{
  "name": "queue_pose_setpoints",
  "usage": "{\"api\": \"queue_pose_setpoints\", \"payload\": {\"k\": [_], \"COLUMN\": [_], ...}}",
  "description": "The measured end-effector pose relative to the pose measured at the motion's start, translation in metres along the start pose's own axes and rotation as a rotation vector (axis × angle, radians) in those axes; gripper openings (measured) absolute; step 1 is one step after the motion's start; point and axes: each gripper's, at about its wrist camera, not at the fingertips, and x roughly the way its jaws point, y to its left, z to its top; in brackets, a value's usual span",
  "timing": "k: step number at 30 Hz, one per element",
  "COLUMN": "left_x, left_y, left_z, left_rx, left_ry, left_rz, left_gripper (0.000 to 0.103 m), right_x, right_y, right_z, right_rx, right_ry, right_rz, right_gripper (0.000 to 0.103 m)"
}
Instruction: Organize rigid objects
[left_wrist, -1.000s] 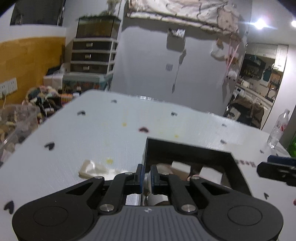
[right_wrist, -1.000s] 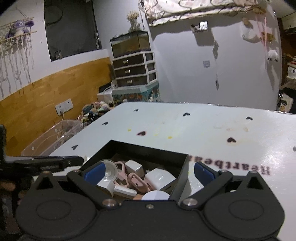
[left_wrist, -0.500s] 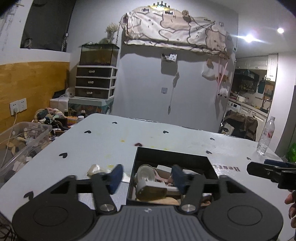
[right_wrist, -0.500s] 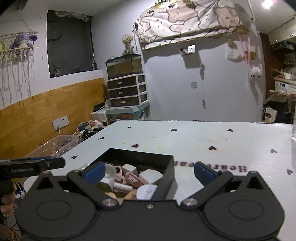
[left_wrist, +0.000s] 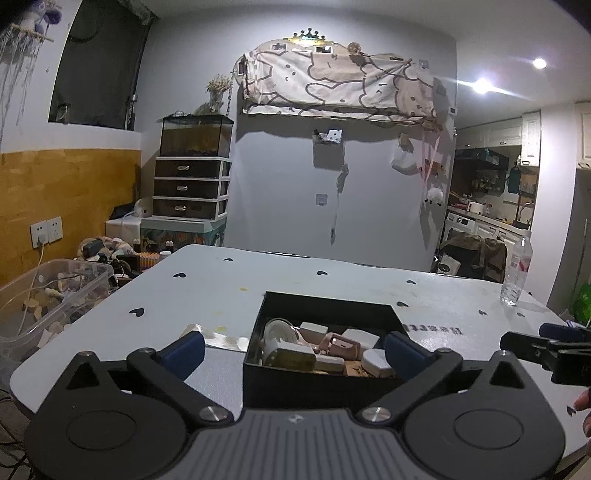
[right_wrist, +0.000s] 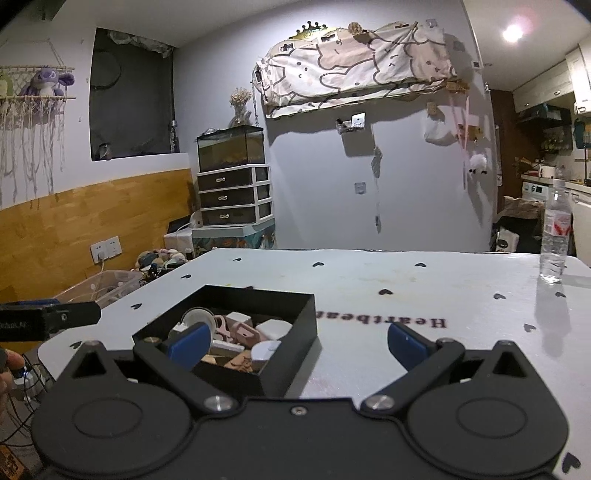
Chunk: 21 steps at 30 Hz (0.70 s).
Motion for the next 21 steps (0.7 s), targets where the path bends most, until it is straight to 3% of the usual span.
{"api": "queue_pose_setpoints", "payload": {"k": [21], "left_x": [-0.022], "left_y": [-0.013], "left_z": [-0.028], "left_rx": [0.051], "left_ry": [-0.007], "left_rz": [-0.026], "left_gripper": [0.103], "right_x": [-0.046], "right_y": [0.000], "right_z": [-0.027], "right_rx": [-0.025], "right_ry": [-0.058], "right_rz": [-0.072], "right_gripper": [0.103]}}
